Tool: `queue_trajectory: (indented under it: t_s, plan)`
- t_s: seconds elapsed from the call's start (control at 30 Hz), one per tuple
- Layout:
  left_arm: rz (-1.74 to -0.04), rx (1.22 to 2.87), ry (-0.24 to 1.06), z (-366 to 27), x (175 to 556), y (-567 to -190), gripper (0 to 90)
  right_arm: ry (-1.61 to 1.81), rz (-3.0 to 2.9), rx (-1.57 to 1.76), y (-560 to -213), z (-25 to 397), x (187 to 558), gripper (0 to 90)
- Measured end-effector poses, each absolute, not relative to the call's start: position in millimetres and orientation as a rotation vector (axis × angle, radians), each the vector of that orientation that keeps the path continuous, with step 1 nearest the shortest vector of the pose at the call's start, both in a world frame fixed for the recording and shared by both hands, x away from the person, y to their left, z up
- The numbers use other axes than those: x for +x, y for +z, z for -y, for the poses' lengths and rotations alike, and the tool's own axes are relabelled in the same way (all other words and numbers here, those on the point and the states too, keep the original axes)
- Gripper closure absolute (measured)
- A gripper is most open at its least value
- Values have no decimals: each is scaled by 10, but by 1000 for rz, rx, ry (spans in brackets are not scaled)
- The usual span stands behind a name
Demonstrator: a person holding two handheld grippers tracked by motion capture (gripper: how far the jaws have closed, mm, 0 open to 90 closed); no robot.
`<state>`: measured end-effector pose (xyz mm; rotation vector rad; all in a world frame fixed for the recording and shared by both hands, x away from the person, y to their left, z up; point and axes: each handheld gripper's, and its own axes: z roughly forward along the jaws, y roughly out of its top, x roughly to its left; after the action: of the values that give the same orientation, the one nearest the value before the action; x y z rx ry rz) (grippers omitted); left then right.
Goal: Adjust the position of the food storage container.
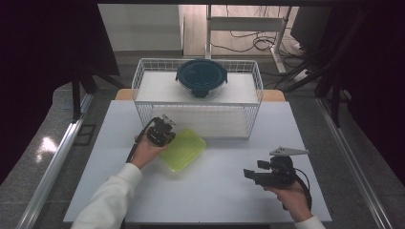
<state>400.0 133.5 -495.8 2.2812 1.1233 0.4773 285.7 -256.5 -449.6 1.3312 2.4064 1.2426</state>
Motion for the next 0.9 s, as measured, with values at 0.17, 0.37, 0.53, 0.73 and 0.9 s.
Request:
queue_trajectory:
  t_s: [0.17,0.37,0.53,0.73,0.9]
  plan:
    - [-1080,2333,483,-1284,4025,-4932,900,1246,-2398,1334,-4492,2574,2860,264]
    - [-1041,2349,461,-1214,3999,-4926,900,1252,-2389,1333,-4472,2584,2853,264]
    - [-992,2377,439,-1115,3947,-4910,900,1251,-2387,1333,-4470,2586,2852,264]
    - [-911,2413,422,-951,3873,-4895,900,1252,-2388,1333,-4464,2585,2849,264]
    - [-867,2427,395,-821,3806,-4886,900,1253,-2387,1331,-4466,2581,2847,264]
